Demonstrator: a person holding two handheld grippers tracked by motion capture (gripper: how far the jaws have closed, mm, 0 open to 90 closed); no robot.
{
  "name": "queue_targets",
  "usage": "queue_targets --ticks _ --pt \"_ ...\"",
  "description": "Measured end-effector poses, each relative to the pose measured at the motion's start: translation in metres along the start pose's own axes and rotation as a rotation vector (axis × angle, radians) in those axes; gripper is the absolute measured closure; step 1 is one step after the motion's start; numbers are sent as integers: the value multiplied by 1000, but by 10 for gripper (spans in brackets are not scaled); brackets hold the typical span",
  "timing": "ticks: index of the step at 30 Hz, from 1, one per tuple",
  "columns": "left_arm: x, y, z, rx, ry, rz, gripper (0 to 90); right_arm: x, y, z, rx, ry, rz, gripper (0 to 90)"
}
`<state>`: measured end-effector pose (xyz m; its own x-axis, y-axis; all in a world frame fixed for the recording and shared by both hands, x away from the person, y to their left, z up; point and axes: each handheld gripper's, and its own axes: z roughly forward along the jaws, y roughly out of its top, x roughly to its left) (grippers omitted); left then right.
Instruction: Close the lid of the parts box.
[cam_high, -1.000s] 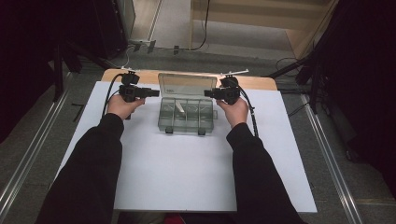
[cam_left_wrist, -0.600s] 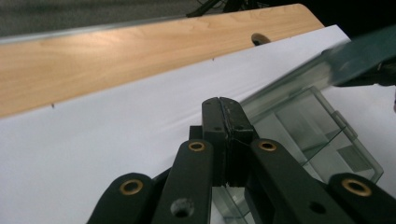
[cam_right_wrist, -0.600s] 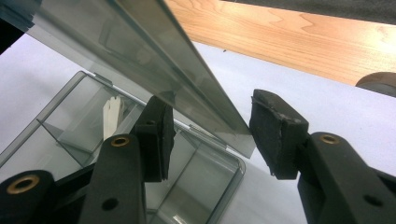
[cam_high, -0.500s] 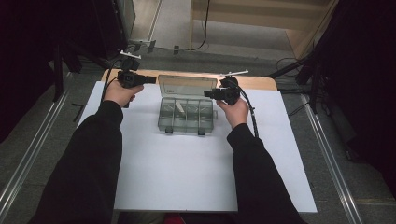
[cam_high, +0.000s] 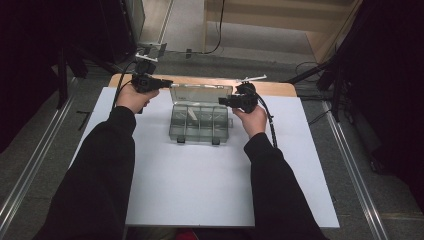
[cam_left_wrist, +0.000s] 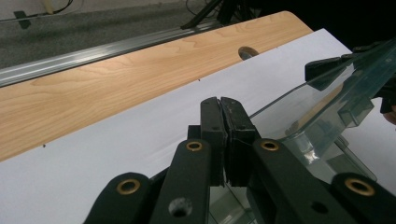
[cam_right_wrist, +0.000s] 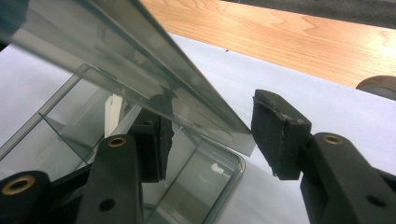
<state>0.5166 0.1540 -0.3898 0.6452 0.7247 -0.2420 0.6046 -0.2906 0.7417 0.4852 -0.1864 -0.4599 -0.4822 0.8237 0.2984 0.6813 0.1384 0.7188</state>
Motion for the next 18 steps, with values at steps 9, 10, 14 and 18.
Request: queue_targets --ticks 9,10,14,18 --pt "-3 1 2 -3 9 13 876 0 0 -1 7 -1 0 483" --pt "-3 1 2 -8 9 15 876 0 0 -1 8 1 0 473" --pt "-4 2 1 -23 -4 4 876 2 -2 -4 20 3 -3 453" --pt "-2 2 0 -10 -15 -5 875 2 -3 -11 30 13 -12 450"
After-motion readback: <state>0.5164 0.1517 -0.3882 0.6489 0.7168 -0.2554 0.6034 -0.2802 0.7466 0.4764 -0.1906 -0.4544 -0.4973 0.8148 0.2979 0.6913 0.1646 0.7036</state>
